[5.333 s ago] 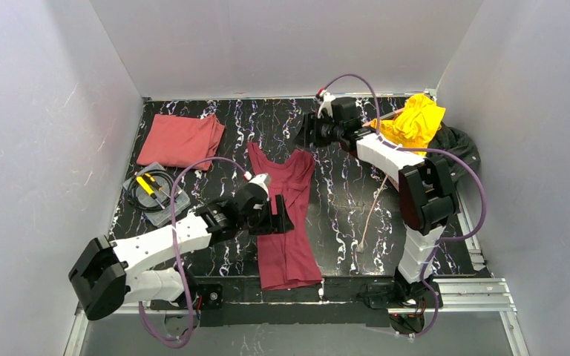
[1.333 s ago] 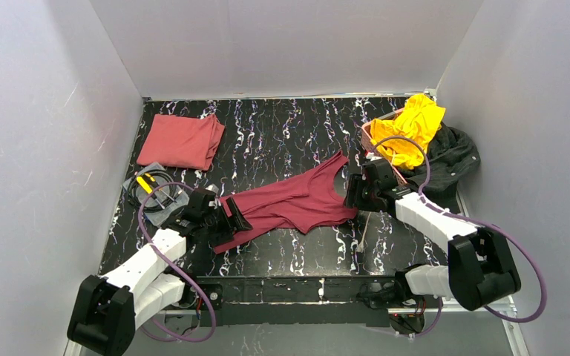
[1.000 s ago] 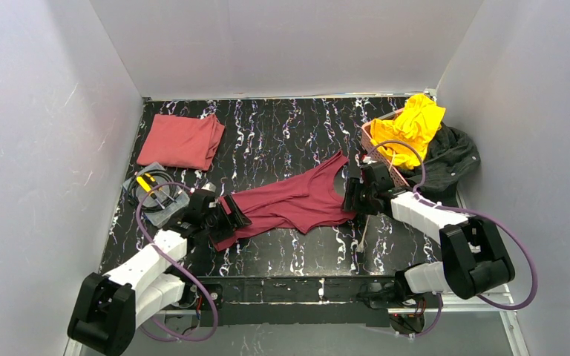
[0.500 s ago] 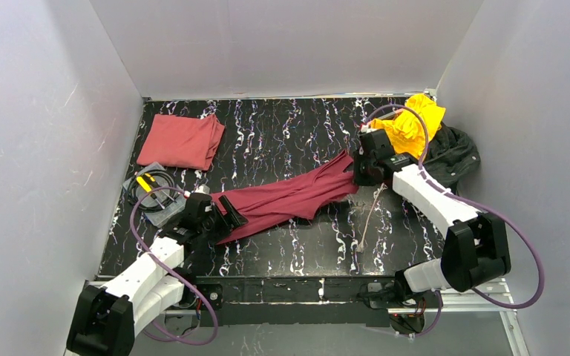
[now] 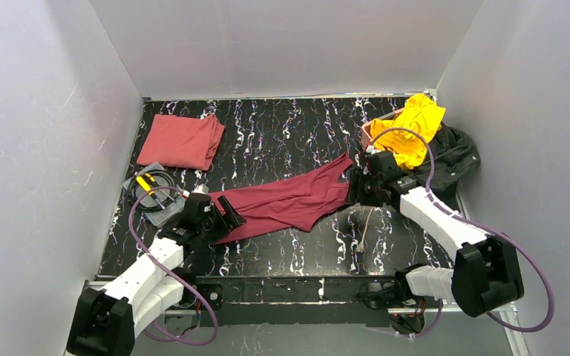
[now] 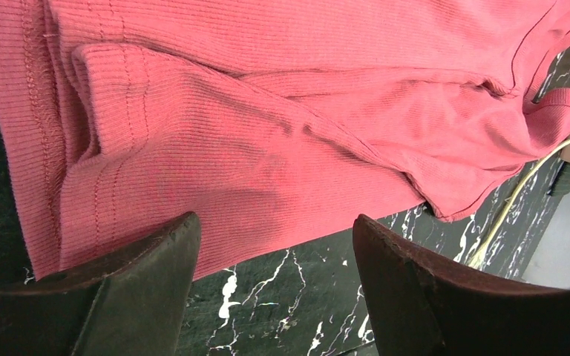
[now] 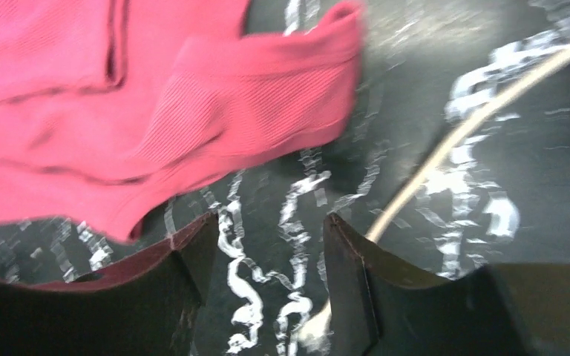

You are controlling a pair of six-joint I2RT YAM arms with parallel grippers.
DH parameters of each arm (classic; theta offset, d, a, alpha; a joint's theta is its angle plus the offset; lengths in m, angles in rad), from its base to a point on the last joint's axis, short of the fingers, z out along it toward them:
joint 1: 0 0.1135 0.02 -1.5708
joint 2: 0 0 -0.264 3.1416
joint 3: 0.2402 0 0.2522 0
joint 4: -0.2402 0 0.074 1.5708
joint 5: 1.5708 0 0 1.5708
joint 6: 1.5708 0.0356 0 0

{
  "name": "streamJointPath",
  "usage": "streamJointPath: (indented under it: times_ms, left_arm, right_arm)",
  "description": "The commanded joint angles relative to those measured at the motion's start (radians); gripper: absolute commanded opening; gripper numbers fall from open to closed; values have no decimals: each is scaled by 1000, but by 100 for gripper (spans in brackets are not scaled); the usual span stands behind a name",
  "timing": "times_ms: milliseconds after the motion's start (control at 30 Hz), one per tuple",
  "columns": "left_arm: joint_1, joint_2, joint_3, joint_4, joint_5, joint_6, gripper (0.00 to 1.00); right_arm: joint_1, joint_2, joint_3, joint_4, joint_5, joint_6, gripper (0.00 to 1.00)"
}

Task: Fold and stack the mixed laundry pile
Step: Fold the tank top at the center of the board.

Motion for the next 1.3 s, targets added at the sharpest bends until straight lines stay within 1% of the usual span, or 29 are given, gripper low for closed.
streamJointPath:
  times_ms: [0,100,167,400,633,733,800,900,967,1100,1167,1267]
  left_arm:
    - [12,-4,-4,-165,-79,61,75]
    - [12,-32,7,-168,-76,66,75]
    - [13,-42,18,-183,-78,75,75]
    - [12,-40,31,-194,-77,82,75]
    - [13,-37,33,-196,-76,86,75]
    - [13,-36,33,-198,-76,85,75]
    - [13,-38,33,-199,-79,85,75]
    - [12,-42,34,-204,-84,85,75]
    - [12,-45,34,-207,-89,86,75]
    - [13,-46,36,-213,-98,86,75]
    - [12,-44,36,-214,-98,87,75]
    - [13,-42,36,-214,-99,88,75]
  right_arm:
    - [25,-56,-147,268,-406,120,61]
    - [110,-71,-190,318,-381,150,64]
    - [183,-62,-200,351,-354,175,64]
    - [374,59,-222,493,-269,281,56]
    - [481,160,-213,533,-182,285,55]
    - [510,192,-205,527,-128,281,55]
    - [518,211,-206,527,-85,278,53]
    - [529,233,-207,517,-13,275,47]
    - [531,236,-209,520,8,272,42]
    - [532,195,-203,505,14,270,20]
    - [532,147,-194,463,17,268,12]
    - [532,81,-174,393,21,266,3]
